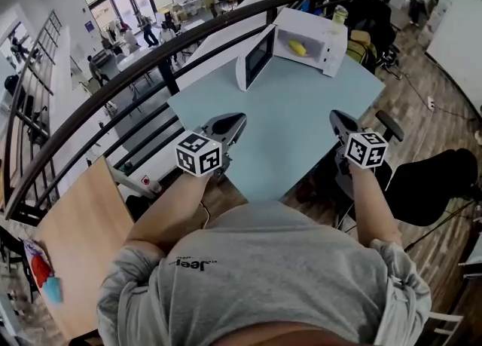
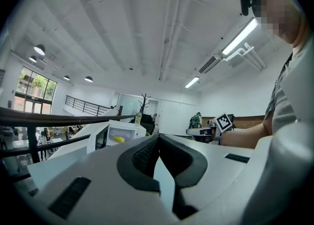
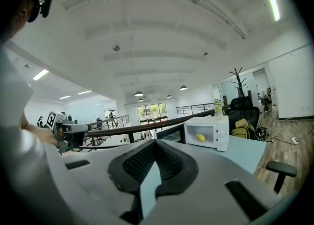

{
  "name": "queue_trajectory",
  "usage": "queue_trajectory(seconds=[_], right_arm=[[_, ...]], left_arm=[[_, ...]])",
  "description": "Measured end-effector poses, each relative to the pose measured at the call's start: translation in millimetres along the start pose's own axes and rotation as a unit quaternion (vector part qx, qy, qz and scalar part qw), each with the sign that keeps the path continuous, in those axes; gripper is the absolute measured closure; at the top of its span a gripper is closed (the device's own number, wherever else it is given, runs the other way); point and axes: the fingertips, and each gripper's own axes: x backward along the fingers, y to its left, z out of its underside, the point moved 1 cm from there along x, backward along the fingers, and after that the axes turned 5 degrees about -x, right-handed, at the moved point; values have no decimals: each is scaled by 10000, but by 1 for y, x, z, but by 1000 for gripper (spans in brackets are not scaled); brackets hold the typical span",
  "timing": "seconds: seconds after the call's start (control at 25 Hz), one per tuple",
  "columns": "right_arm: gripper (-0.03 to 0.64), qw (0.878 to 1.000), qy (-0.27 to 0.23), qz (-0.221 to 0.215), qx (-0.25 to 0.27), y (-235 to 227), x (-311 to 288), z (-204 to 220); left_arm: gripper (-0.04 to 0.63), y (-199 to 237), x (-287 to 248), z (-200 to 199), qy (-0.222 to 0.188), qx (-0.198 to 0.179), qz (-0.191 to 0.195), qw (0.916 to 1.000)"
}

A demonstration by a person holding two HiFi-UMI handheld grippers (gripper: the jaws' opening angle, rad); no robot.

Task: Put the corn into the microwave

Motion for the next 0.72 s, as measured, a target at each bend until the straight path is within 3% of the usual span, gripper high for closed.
queue_trajectory(seconds=[0.32,0.72], right_arm=[[598,9973,112,-686,231,2,47,0],[598,9928,178,-1181,47,-27,90,19]], left_arm=[[577,-52,-14,8,-126,262,-299,9991],[577,-109,-44,21,-96,492,-491,9975]])
